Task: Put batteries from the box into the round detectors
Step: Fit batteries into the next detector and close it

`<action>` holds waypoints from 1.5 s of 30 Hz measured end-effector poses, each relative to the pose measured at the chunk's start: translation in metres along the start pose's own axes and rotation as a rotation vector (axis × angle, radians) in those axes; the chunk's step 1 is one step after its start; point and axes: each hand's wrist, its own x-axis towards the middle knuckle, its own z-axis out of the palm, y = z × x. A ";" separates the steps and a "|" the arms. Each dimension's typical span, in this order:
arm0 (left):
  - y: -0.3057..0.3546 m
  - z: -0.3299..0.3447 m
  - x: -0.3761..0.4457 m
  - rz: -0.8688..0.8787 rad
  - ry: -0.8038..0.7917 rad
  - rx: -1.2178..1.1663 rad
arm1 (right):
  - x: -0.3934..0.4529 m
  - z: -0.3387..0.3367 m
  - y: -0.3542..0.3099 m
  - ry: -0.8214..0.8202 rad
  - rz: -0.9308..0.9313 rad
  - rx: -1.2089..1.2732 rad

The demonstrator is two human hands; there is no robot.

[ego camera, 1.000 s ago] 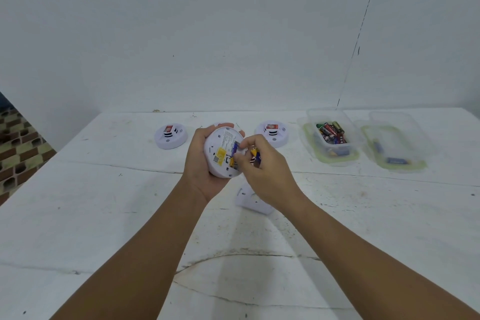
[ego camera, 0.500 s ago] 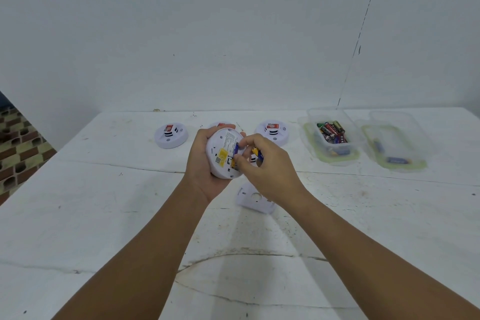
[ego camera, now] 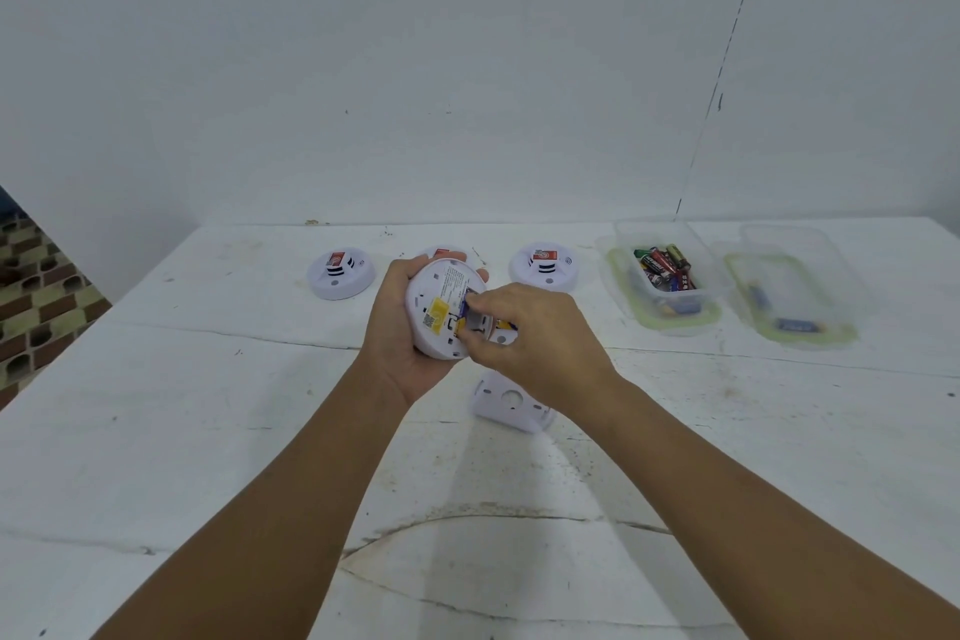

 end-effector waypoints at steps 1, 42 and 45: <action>0.000 -0.001 0.001 -0.002 0.005 0.002 | 0.000 0.000 -0.001 -0.003 -0.002 -0.017; -0.017 0.005 0.017 -0.010 0.099 0.086 | 0.005 -0.004 -0.003 0.016 0.648 0.671; -0.021 0.011 0.017 0.018 0.099 0.116 | 0.003 -0.009 0.001 -0.027 0.684 0.650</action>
